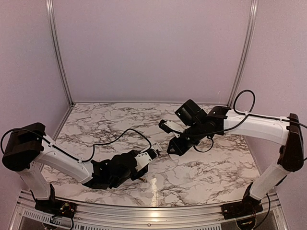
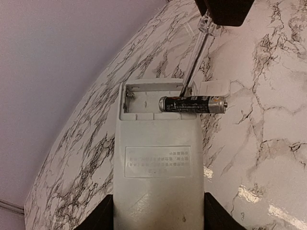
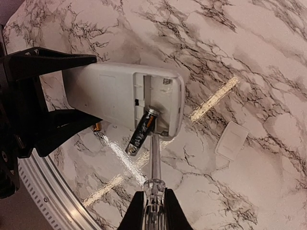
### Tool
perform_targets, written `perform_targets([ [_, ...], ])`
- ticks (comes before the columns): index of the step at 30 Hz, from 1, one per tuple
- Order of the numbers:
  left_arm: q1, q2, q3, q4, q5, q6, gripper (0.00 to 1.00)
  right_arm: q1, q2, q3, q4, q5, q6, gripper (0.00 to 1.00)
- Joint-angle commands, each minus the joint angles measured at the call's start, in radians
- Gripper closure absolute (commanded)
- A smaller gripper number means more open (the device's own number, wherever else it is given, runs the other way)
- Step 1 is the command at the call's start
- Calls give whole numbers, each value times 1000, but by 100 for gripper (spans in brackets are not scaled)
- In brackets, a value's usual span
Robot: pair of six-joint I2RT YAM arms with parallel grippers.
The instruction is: Unload the batteries from the remote control
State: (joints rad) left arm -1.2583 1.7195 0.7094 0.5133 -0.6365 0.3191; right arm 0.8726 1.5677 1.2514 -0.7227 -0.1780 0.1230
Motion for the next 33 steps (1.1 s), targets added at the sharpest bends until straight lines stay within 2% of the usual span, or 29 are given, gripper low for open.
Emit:
perform_targets([
  [1, -3, -40, -8, 64, 26, 0, 100, -16, -29, -36, 80, 14, 7, 100],
  [8, -4, 1, 18, 41, 18, -2, 100, -15, -28, -89, 129, 12, 30, 100],
  [14, -3, 54, 53, 29, -78, 14, 100, -15, -33, -132, 174, 3, 43, 100],
  [21, -3, 70, 64, 28, -117, 24, 100, -15, -29, -147, 221, -38, 53, 100],
  [33, -1, 88, 72, 25, -146, 29, 100, -15, -19, -150, 217, -11, 63, 100],
])
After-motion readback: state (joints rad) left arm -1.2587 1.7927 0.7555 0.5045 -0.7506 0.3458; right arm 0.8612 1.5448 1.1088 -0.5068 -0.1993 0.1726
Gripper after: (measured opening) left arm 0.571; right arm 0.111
